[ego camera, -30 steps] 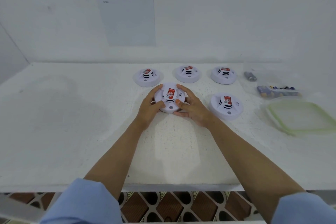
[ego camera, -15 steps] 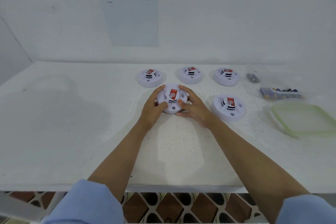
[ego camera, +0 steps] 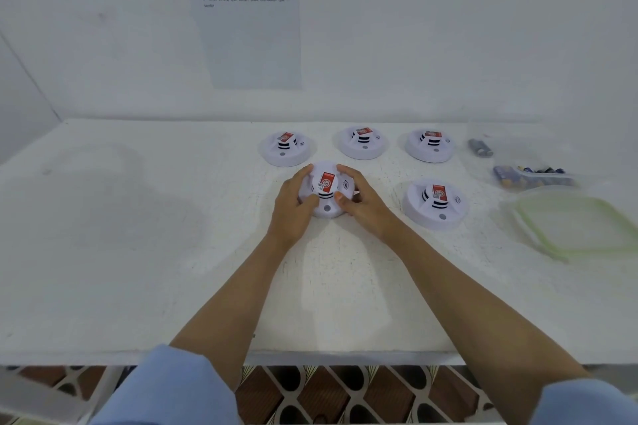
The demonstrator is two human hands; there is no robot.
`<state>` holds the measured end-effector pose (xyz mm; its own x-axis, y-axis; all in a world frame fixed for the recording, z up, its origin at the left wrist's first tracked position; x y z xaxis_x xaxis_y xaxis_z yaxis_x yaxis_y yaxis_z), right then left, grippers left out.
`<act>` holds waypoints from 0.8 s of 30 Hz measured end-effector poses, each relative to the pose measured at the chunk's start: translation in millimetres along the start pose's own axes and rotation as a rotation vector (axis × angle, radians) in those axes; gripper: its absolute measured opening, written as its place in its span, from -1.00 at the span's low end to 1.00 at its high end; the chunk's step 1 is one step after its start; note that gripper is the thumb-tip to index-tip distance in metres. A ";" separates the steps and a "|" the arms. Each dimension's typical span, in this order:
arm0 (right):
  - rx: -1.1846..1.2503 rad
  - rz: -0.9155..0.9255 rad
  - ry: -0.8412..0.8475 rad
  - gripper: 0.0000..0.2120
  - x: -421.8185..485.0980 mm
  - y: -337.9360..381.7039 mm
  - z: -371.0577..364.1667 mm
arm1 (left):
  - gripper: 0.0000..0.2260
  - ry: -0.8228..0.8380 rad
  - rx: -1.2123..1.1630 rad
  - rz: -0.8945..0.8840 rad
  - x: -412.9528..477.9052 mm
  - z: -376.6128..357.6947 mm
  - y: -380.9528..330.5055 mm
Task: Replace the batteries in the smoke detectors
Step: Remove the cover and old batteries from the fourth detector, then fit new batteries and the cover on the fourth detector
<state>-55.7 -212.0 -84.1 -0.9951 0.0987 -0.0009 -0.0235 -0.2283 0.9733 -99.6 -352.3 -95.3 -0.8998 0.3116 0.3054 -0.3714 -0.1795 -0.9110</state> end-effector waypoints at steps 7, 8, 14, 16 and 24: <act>-0.187 -0.080 -0.030 -0.53 7.2 -1.2 -1.5 | -0.57 0.010 0.027 0.053 1.7 -2.1 -1.5; -0.235 -0.098 -0.039 -0.53 9.2 -3.1 -0.9 | -0.58 0.012 0.021 0.061 1.3 -2.0 -2.5; -0.308 -0.168 0.007 -0.53 17.1 -1.6 6.2 | -0.60 0.002 -0.052 0.125 3.5 -0.6 -6.6; -0.287 -0.160 0.006 -0.53 24.2 4.8 10.9 | -0.61 -0.045 -0.131 0.162 8.4 5.8 -8.8; -0.232 -0.081 0.067 -0.46 100.6 49.3 5.8 | -0.48 -0.210 -0.060 0.185 83.1 57.8 4.4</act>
<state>-156.5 -207.7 -34.9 -0.9930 0.0635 -0.0994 -0.1172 -0.4392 0.8907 -189.2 -381.1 -57.9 -0.9810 0.0779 0.1777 -0.1881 -0.1573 -0.9695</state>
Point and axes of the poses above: each hand's wrist, its own x-axis towards the middle knuckle, its own z-axis out of the back of the hand, y = z × x, the point moved 2 cm from there along x, towards the middle knuckle, and after that the axes turned 6 degrees about -z, right-handed, at the moved point
